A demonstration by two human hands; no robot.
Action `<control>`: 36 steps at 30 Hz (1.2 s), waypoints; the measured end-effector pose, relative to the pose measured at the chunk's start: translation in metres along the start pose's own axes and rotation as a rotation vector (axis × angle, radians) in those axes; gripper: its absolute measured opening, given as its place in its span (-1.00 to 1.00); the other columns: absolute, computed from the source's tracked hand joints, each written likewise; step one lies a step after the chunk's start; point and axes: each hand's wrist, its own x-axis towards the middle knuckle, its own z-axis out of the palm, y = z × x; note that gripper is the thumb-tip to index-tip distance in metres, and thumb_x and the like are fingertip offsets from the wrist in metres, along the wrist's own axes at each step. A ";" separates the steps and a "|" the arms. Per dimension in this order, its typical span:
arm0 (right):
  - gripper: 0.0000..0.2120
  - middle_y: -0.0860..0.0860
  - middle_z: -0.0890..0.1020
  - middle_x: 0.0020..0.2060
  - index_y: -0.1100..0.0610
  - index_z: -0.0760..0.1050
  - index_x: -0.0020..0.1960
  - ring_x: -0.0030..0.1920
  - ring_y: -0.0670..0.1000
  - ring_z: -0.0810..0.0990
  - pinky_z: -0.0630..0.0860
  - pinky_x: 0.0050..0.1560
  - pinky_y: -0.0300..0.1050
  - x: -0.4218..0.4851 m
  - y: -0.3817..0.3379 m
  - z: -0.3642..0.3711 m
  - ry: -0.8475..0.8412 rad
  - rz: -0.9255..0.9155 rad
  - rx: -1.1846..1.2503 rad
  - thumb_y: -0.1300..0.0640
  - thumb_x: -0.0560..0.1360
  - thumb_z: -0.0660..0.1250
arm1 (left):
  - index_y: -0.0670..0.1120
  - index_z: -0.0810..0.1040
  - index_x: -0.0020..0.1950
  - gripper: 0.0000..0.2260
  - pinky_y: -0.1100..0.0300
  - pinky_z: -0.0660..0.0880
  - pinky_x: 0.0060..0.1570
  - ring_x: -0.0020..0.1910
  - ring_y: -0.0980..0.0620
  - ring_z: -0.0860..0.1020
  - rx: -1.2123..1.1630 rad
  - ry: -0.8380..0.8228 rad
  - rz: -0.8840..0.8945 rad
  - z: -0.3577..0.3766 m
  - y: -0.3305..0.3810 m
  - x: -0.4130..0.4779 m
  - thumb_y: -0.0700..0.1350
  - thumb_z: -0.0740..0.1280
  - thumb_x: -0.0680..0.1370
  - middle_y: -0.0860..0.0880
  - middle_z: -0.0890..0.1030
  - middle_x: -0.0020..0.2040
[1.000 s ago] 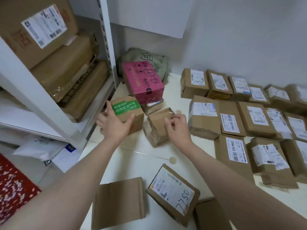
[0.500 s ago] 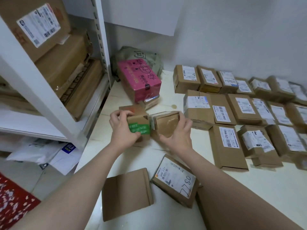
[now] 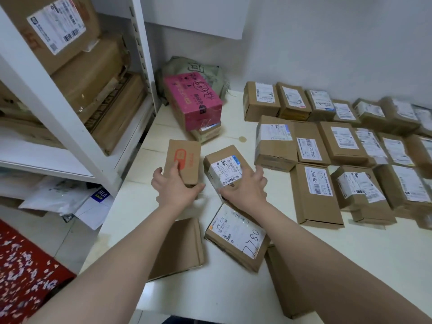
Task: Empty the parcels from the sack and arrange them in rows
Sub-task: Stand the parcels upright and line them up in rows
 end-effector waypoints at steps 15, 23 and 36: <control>-0.25 0.20 0.17 0.38 0.20 0.19 0.43 0.12 0.25 0.54 0.48 0.11 -0.04 0.055 -0.035 -0.014 0.189 0.229 0.353 -0.05 0.43 0.49 | 0.19 0.17 0.52 -0.17 -0.02 0.49 0.24 0.22 -0.06 0.50 -0.542 -0.252 -0.219 -0.011 0.011 0.044 0.22 0.38 0.29 -0.01 0.46 0.34; -0.59 0.06 0.63 0.09 0.12 0.50 0.19 0.04 0.09 0.60 0.55 0.06 -0.02 0.049 -0.028 -0.017 0.017 0.266 0.666 -0.17 0.62 0.15 | -0.12 0.52 0.21 -0.67 -0.09 0.66 -0.10 0.03 -0.20 0.63 -1.119 -0.683 -0.468 -0.020 0.012 0.045 0.03 0.16 0.59 -0.14 0.58 0.08; -0.50 0.02 0.54 0.30 0.12 0.55 0.30 0.25 0.03 0.48 0.62 0.07 0.16 0.013 0.026 -0.052 -0.219 0.288 1.299 -0.20 0.63 0.10 | 0.11 0.57 0.20 -0.46 -0.11 0.54 0.14 0.13 0.05 0.59 -0.628 -0.695 -0.278 0.017 0.069 0.007 0.44 0.08 0.51 0.03 0.65 0.11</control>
